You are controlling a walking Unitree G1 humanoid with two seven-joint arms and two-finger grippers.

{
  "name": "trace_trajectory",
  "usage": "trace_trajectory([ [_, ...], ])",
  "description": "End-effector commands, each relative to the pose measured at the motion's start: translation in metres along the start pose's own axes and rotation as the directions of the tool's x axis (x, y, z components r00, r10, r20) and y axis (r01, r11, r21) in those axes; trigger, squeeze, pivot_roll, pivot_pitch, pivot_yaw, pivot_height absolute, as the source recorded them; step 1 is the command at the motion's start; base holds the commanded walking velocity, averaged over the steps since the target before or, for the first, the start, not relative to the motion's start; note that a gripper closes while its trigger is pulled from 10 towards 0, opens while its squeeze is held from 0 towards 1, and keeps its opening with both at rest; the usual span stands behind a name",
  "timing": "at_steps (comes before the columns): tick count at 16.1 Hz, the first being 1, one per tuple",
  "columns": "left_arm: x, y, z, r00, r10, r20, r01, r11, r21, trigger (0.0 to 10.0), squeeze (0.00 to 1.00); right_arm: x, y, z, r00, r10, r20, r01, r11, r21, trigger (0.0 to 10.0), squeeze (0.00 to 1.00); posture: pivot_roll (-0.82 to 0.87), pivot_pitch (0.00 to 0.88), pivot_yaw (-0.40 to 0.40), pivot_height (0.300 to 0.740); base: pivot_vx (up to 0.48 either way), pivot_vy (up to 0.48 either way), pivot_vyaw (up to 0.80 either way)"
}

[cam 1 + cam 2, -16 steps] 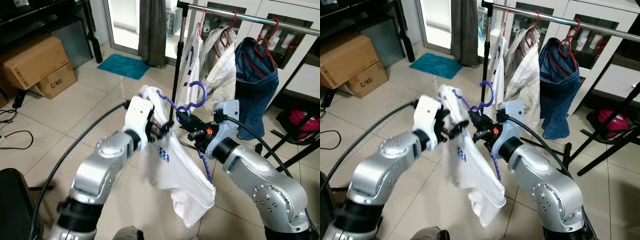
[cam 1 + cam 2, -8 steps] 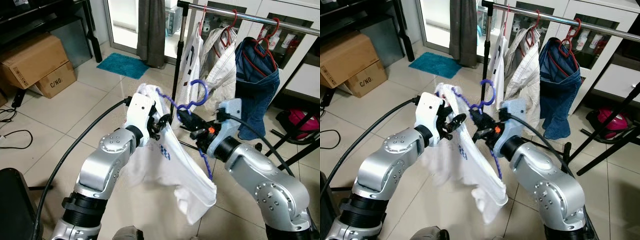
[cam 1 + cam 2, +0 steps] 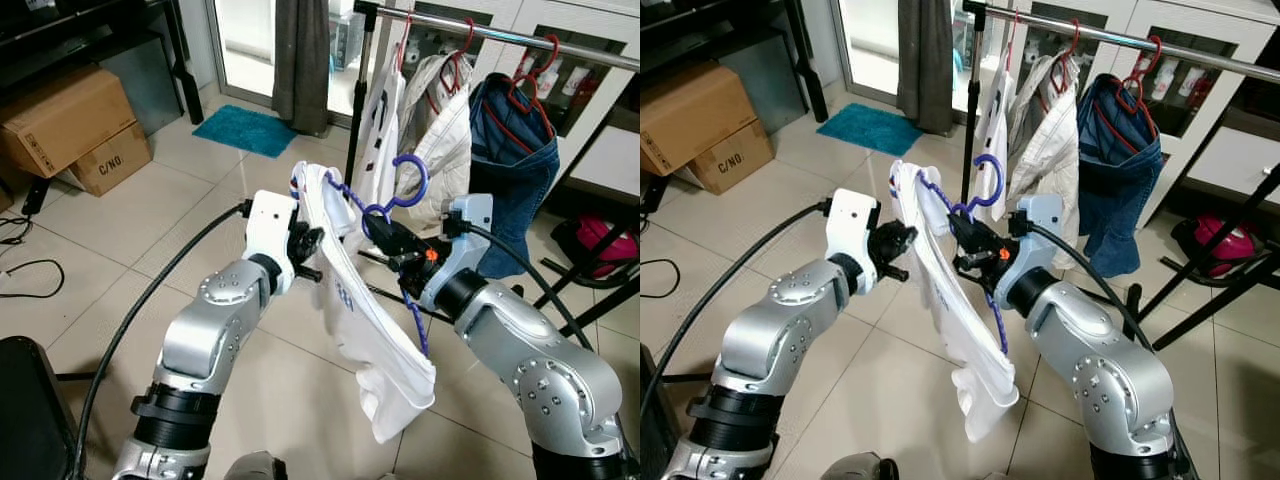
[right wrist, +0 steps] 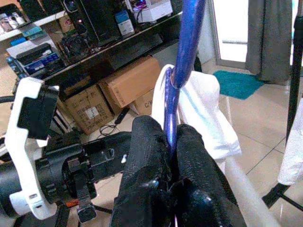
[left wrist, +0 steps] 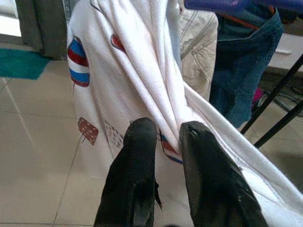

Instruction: Hang hanger

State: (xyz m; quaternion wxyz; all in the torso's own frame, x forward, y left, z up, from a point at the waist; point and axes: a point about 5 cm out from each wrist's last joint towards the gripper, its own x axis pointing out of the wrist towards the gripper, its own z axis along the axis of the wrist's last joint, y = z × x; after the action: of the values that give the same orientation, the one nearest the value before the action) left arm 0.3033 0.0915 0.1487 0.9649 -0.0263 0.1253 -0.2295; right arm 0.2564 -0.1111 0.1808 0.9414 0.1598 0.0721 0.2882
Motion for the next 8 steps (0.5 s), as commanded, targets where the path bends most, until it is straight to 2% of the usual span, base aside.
trace_trajectory([
  [1,0.002,0.000,0.005,1.000,-0.009,0.017,0.009,1.000,-0.009,0.0,0.00,0.000,0.003,0.013,0.998,0.027,0.061,-0.027,1.000,-0.012,10.0,0.00,0.01,0.035,-0.028,0.740,0.000,0.000,0.00],
  [3,0.001,-0.003,0.008,0.999,-0.041,0.033,0.042,0.999,-0.015,0.0,0.00,0.000,0.002,0.014,0.998,0.023,0.063,-0.022,1.000,-0.012,10.0,0.00,0.01,0.033,-0.029,0.740,0.000,0.000,0.00],
  [5,-0.002,-0.005,0.011,0.997,-0.063,0.050,0.063,0.998,0.015,0.0,0.00,0.000,0.002,0.014,0.998,0.020,0.064,-0.020,1.000,-0.010,10.0,0.00,0.01,0.031,-0.032,0.740,0.000,0.000,0.00],
  [6,-0.004,-0.009,0.019,0.992,-0.087,0.095,0.083,0.996,0.044,0.0,0.00,0.000,0.001,0.013,0.998,0.012,0.064,-0.012,1.000,-0.005,10.0,0.00,0.01,0.029,-0.032,0.740,0.000,0.000,0.00],
  [8,-0.006,-0.007,0.028,0.987,-0.070,0.146,0.063,0.997,0.053,0.0,0.00,0.001,-0.001,0.012,0.998,0.002,0.061,-0.002,1.000,-0.002,10.0,0.00,0.01,0.027,-0.033,0.740,0.000,0.000,0.00],
])
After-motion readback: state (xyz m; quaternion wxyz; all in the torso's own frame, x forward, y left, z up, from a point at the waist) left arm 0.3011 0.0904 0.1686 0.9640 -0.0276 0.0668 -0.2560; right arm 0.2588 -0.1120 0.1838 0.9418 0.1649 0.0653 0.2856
